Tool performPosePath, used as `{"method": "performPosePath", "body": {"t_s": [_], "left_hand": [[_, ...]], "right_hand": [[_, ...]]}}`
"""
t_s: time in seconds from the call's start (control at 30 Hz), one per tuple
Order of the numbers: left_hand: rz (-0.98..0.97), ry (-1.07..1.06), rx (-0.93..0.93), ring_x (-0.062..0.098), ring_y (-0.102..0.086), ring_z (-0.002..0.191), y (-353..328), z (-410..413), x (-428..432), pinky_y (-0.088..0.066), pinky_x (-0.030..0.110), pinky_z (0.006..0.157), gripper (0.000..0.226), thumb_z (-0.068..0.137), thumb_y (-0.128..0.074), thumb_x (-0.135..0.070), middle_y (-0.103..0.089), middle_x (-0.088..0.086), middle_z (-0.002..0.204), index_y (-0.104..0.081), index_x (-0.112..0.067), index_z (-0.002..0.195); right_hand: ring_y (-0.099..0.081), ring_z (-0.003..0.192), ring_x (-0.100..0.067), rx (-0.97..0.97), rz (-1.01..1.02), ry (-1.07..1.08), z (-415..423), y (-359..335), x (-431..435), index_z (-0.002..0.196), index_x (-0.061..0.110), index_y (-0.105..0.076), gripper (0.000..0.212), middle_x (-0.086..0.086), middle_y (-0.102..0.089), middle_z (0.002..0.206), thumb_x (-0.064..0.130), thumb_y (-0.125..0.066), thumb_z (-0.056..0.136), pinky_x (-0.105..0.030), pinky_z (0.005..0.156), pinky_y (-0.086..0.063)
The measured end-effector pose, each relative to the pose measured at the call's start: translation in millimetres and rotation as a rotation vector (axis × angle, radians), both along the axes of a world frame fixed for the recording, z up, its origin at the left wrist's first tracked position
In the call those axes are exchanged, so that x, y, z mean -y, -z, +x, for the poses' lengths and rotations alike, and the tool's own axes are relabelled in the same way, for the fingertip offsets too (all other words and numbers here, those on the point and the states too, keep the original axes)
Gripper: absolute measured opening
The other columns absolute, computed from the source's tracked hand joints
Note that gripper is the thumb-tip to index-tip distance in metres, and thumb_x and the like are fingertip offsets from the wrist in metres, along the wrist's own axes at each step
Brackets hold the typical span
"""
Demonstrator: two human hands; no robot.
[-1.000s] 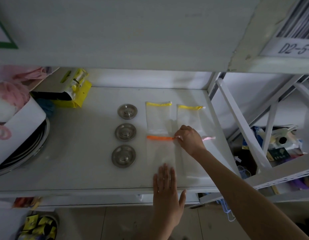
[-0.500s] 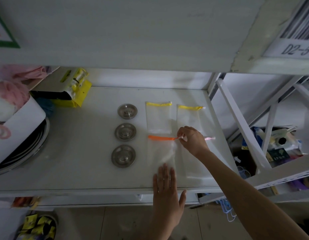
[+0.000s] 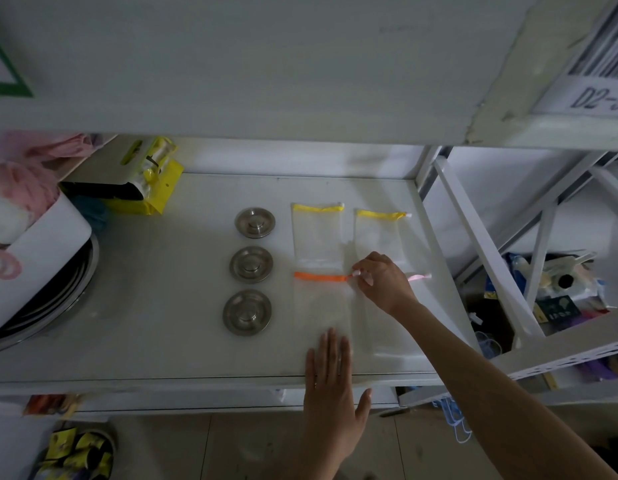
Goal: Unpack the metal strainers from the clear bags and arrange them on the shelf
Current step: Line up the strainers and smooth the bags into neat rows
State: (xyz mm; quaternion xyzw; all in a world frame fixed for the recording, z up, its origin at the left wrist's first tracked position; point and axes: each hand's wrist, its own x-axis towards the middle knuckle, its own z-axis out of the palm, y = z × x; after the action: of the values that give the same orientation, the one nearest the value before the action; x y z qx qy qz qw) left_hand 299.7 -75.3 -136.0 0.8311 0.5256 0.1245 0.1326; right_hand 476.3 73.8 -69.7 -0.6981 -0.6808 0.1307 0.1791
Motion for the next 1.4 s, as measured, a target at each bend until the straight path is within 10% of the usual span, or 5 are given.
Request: {"method": "performPosePath", "body": {"t_s": [0.8, 1.1, 1.4], "left_hand": [[0.000, 0.049, 0.019, 0.033, -0.023, 0.148, -2.0, -4.5, -0.4, -0.020, 0.048, 0.113, 0.091, 0.085, -0.051, -0.056, -0.022, 0.018, 0.162, -0.029, 0.001, 0.152], [-0.002, 0.052, 0.011, 0.032, -0.024, 0.148, -3.9, -5.4, -1.2, -0.021, 0.048, 0.113, 0.091, 0.084, -0.052, -0.057, -0.023, 0.017, 0.162, -0.031, 0.000, 0.152], [-0.015, 0.063, -0.012, 0.031, -0.022, 0.148, -5.0, -6.2, -2.0, -0.021, 0.048, 0.113, 0.091, 0.084, -0.053, -0.056, -0.024, 0.018, 0.161, -0.033, 0.000, 0.151]], "right_hand": [[-0.056, 0.106, -0.026, 0.055, 0.043, 0.042, 6.2, 7.1, 7.6, 0.113, 0.014, -0.064, 0.031, -0.004, -0.061, 0.114, 0.012, -0.056, 0.083, -0.037, 0.091, -0.046], [0.006, 0.149, -0.021, 0.234, -0.159, 0.024, 21.5, 36.7, 39.1, 0.150, 0.023, 0.001, 0.065, -0.003, 0.002, 0.162, 0.050, -0.010, 0.092, -0.042, 0.121, 0.002], [0.010, 0.148, -0.019, 0.149, -0.108, 0.021, 16.4, 42.2, 37.4, 0.150, 0.024, 0.003, 0.063, -0.005, 0.005, 0.162, 0.049, -0.014, 0.095, -0.041, 0.121, 0.004]]}}
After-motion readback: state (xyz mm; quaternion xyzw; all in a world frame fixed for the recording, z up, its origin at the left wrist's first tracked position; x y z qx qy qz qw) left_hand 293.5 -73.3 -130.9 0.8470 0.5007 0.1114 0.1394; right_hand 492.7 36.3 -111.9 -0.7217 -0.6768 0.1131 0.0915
